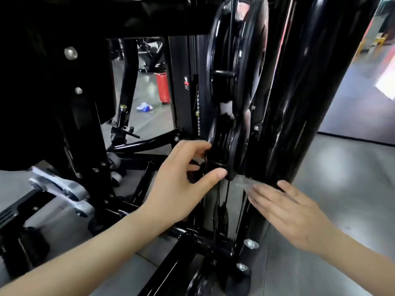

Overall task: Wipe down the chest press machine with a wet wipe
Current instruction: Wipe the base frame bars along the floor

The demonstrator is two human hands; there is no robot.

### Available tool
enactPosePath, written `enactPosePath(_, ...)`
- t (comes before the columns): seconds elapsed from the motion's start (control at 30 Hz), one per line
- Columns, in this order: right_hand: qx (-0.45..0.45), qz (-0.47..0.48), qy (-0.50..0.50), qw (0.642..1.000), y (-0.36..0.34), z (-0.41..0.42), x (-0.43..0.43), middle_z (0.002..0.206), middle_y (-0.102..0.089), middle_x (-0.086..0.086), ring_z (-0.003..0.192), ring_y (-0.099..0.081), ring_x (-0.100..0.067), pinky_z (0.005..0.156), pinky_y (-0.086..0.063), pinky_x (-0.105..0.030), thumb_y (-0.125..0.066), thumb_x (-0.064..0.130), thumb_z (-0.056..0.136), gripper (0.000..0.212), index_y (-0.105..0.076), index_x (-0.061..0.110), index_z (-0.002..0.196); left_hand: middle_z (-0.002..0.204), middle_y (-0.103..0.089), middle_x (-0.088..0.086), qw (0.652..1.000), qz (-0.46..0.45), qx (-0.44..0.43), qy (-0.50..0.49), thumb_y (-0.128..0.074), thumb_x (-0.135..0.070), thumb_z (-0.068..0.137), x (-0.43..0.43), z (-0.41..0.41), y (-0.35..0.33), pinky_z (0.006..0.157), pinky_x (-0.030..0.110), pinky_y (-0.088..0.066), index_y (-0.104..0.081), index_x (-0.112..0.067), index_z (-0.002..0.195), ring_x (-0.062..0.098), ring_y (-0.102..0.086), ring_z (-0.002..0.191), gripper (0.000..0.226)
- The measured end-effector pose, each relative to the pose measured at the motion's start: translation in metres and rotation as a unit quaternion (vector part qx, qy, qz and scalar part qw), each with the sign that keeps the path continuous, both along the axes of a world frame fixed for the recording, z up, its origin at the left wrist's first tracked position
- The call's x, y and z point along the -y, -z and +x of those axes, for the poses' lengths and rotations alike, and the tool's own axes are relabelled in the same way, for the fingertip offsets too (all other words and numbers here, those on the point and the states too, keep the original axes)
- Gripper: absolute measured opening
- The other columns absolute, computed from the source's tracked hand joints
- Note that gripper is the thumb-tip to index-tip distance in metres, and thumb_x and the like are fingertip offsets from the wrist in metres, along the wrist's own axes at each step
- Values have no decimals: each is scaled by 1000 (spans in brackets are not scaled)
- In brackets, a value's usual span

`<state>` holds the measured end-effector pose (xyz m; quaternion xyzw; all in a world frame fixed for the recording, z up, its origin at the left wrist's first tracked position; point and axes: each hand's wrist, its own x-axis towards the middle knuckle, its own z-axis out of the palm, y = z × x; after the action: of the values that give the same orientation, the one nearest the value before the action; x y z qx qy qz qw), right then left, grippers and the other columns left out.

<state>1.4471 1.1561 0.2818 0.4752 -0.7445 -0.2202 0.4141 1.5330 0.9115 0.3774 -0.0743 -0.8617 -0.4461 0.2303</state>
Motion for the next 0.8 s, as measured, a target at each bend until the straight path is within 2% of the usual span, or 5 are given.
enactPosePath(0.3,20,-25,-27,999,-82,-2,-5,135,-53,-13,134,-36,-28,118,-8,-47,-22,0,99,38,-49,-3,126,115,-53,-18,996,74,55,-17,-78,-16,73,-18,-18,-21,83,8,-45,-43,-51,106,-12,-51,102,59)
enactPosePath(0.53,48,157,-18,986,-54,14,-14,144,-39,-12,145,-5,-33,117,8,-50,3,2,95,56,-39,-5,131,122,-52,-15,993,93,69,-1,-71,-6,78,-23,-11,-15,96,22,-47,-48,-25,129,-3,-51,113,58)
enactPosePath(0.67,0,43,-20,999,-140,2,-13,146,-37,-2,143,-17,-20,116,2,-52,-9,-3,99,50,-31,6,143,126,-51,-10,988,114,98,-21,-68,-3,79,-16,-14,-20,98,18,-43,-45,-21,132,-1,-49,115,60)
enactPosePath(0.73,125,10,-17,992,-177,9,-7,153,-26,16,143,-17,-8,117,-3,-48,3,1,102,59,-18,28,150,127,-49,-10,986,114,117,-24,-67,-2,80,-14,-12,-25,96,15,-42,-44,-21,133,0,-49,115,60)
enactPosePath(0.8,185,-25,31,982,-187,19,-2,151,-32,8,142,-22,-12,117,0,-47,-4,0,102,54,-21,18,150,127,-48,-10,985,105,132,-28,-65,-1,81,-14,-9,-31,96,15,-42,-44,-20,134,2,-49,114,60)
